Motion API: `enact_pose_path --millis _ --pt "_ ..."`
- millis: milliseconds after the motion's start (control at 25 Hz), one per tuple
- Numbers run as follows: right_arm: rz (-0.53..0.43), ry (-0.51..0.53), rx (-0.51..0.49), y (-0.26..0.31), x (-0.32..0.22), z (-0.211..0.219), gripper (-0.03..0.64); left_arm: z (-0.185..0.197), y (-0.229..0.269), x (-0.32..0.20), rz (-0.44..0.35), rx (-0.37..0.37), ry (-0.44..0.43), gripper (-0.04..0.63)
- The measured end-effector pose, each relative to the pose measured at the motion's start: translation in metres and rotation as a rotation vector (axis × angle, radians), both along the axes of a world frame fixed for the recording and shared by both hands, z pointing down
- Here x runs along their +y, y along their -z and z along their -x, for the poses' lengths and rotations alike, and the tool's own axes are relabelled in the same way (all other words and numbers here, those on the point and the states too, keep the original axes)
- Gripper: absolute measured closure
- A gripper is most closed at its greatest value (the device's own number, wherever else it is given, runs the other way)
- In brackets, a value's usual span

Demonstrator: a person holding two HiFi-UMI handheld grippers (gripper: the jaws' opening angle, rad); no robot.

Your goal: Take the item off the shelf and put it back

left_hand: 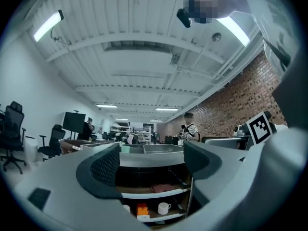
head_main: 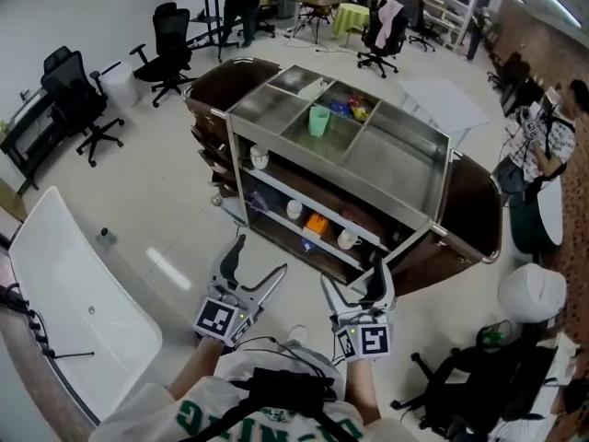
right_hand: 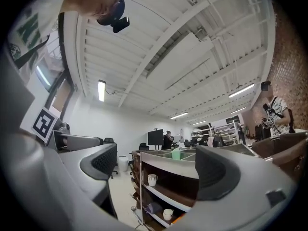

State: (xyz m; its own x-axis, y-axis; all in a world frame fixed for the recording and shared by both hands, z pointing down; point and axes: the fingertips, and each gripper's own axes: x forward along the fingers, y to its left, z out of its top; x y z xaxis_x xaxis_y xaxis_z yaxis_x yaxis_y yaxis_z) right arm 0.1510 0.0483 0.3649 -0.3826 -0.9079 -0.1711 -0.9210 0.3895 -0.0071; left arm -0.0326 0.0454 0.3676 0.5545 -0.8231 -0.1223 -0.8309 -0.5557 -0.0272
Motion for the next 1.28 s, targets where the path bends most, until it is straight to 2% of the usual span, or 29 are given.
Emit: enact_pose_path --millis 320,440,640,920,1040,1280 --pt "0.036 0.066 -0.010 -0.013 -0.056 -0.035 0.097 -0.059 -0.009 -0.061 0.038 -0.024 -0.008 0.192" --pt "0.034 0.067 -0.011 -0.009 -0.071 -0.040 0.097 -0.070 0.000 -0.074 0.058 -0.007 -0.026 0.192" --pt "0.021 0.047 -0.004 -0.004 -0.089 -0.042 0.097 -0.071 -0.014 -0.097 0.059 -0.029 -0.059 0.192" --pt "0.016 -0.050 -0.010 -0.003 -0.114 -0.027 0.097 -0.075 -0.007 -0.133 0.056 -0.005 -0.195 0.192" --pt "0.002 -0.074 -0.008 -0.001 -0.126 -0.016 0.097 -0.065 -0.006 -0.149 0.024 -0.020 -0.212 0.193" --pt "0.008 -0.128 -0.021 0.003 -0.142 -0.016 0.097 -0.046 0.001 -0.162 0.087 0.008 -0.209 0.193"
